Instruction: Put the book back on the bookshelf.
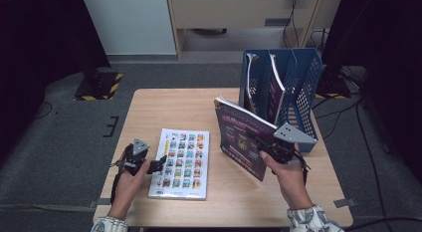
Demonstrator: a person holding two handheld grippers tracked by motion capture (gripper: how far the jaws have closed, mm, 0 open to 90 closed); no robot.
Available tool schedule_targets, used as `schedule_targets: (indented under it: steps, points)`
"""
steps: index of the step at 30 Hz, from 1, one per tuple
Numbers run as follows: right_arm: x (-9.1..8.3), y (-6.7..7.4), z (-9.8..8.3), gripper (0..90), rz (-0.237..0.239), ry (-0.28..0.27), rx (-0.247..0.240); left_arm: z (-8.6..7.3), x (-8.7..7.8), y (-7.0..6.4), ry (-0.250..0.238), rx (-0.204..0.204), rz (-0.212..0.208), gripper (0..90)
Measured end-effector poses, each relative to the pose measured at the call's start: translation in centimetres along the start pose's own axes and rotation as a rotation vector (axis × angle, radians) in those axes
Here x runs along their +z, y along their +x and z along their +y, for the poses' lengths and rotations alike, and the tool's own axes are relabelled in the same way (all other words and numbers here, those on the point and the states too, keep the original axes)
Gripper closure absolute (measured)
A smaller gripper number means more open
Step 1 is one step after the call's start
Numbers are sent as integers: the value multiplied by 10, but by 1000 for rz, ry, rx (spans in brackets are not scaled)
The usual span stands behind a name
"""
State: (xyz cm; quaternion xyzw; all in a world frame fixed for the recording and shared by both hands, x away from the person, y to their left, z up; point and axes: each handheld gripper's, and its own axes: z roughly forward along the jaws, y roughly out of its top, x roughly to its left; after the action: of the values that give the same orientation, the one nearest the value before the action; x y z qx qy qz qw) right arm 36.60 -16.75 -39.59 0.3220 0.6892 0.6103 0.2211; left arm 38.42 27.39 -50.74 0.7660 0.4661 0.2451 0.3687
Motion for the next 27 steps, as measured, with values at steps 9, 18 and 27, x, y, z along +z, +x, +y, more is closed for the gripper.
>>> schedule_targets:
  steps: [9, 18, 27]
  points:
    - [-28, -8, -7, 839, -35, -6, 7, 0, -2, -1, -3, 2, 5, 44]
    - [-40, -16, -14, 839, -56, -3, 18, 0, -2, 0, -4, -1, 5, 44]
    - [-48, -20, -8, 840, -68, -20, 25, 0, -3, 0, -4, 1, 5, 44]
